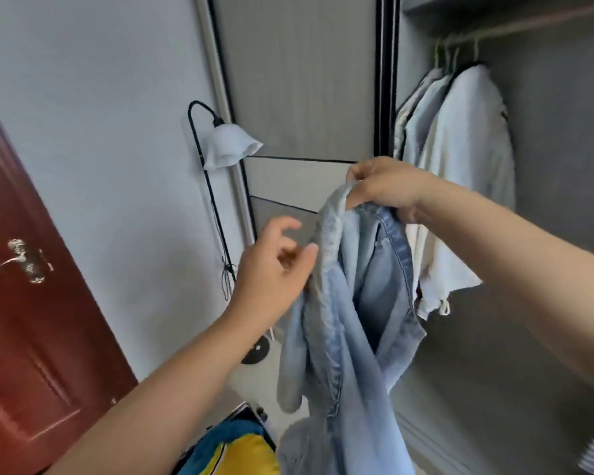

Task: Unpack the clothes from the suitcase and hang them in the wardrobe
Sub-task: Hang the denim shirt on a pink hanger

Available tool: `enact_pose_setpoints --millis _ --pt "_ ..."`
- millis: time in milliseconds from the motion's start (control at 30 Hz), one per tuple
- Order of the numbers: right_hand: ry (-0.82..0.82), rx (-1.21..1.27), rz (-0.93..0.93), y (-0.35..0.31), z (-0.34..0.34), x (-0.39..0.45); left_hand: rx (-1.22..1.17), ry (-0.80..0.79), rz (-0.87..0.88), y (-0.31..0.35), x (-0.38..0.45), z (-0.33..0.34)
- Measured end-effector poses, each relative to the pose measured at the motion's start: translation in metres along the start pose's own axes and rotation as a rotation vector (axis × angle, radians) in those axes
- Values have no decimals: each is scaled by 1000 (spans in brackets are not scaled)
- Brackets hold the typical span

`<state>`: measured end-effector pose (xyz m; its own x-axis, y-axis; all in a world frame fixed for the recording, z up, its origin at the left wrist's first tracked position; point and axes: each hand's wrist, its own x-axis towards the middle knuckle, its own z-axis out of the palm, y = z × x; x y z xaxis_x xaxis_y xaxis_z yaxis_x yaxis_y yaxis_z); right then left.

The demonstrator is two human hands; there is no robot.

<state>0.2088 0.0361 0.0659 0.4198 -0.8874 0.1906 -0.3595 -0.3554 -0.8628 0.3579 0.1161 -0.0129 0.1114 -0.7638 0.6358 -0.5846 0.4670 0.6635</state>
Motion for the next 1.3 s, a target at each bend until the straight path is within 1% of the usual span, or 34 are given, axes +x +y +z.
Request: enact_pose_setpoints --millis 67,100,133,200,233,300,367,433,500,567,667,733,800,867,933,1000,1100,1133,1233,1267,1300 --pt "45 -79 5 -1 -22 -13 33 -260 -98 12 2 32" --pt "76 -123 7 0 -36 -20 47 -326 -148 20 5 53" --pt "100 -179 5 2 -48 -26 50 -345 -189 26 7 71" --pt "165 -361 10 7 -72 -38 42 -320 -219 33 20 101" --pt "224 -462 22 13 -92 -46 47 -319 -242 36 27 123" --pt "305 -655 75 24 -126 -56 146 -318 -259 37 44 150" --pt "336 -845 116 41 -163 -66 264 -284 -214 37 62 178" --pt "324 -1081 146 66 -194 -74 304 -197 -146 38 83 203" --pt "297 -1290 204 98 -220 -82 222 -131 -96 50 106 229" --pt "318 -1392 231 128 -252 -88 71 -82 -83 69 129 256" --pt "494 -1311 259 166 -294 -95 -58 -5 -13 93 157 290" --pt "631 -1236 304 190 -320 -99 -85 35 20 105 175 314" --pt "691 -1143 347 215 -335 -98 -61 26 48 107 189 334" --pt "702 -1017 374 231 -355 -89 -27 -15 46 103 204 358" --pt "681 -945 410 241 -366 -77 52 -69 0 95 212 377" --pt "678 -927 445 247 -380 -63 161 -107 -19 90 226 392" --pt "617 -925 530 254 -403 -43 315 -153 30 92 253 412" --pt "553 -934 570 254 -411 -37 319 -176 41 96 265 419" --pt "244 -926 735 239 -432 -22 311 -244 80 113 299 436" --pt "192 -915 775 233 -441 -17 324 -270 110 119 307 440" --pt "204 -944 784 226 -451 -11 343 -298 147 125 318 445"
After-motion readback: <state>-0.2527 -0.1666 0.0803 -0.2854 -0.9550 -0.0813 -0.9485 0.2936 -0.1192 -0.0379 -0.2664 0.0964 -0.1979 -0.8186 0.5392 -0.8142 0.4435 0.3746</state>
